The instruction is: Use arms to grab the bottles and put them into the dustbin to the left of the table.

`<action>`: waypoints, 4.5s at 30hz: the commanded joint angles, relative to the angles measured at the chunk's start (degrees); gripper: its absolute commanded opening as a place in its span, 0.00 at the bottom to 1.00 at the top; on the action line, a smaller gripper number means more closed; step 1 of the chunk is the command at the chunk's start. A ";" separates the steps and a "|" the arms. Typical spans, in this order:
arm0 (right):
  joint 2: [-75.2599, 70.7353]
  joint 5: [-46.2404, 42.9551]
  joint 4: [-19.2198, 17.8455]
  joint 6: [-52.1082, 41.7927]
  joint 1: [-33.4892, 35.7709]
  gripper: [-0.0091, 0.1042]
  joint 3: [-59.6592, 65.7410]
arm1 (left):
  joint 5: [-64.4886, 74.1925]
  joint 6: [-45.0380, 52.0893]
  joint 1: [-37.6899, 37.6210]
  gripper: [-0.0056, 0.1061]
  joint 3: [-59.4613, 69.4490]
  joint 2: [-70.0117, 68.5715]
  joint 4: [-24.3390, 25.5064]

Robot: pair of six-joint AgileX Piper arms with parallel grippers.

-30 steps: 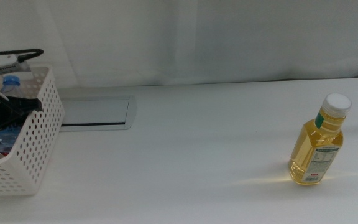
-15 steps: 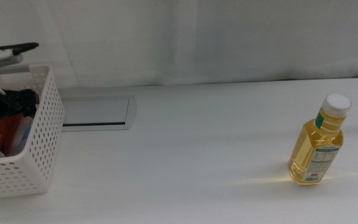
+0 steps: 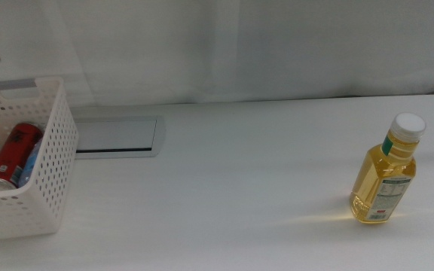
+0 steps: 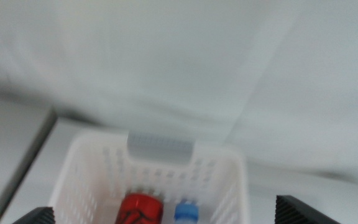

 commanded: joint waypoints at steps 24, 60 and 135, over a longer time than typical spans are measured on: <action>0.42 1.03 4.74 1.13 -0.36 0.88 0.64 | 1.80 7.48 -34.24 0.88 22.84 -34.16 -3.36; 45.37 3.81 7.86 -10.12 12.81 0.89 -15.59 | -0.86 7.12 -34.55 0.88 26.55 -34.51 -3.36; 101.10 -31.47 -15.96 9.76 37.62 0.06 -40.57 | -1.20 7.24 -34.55 0.86 26.55 -34.51 -3.36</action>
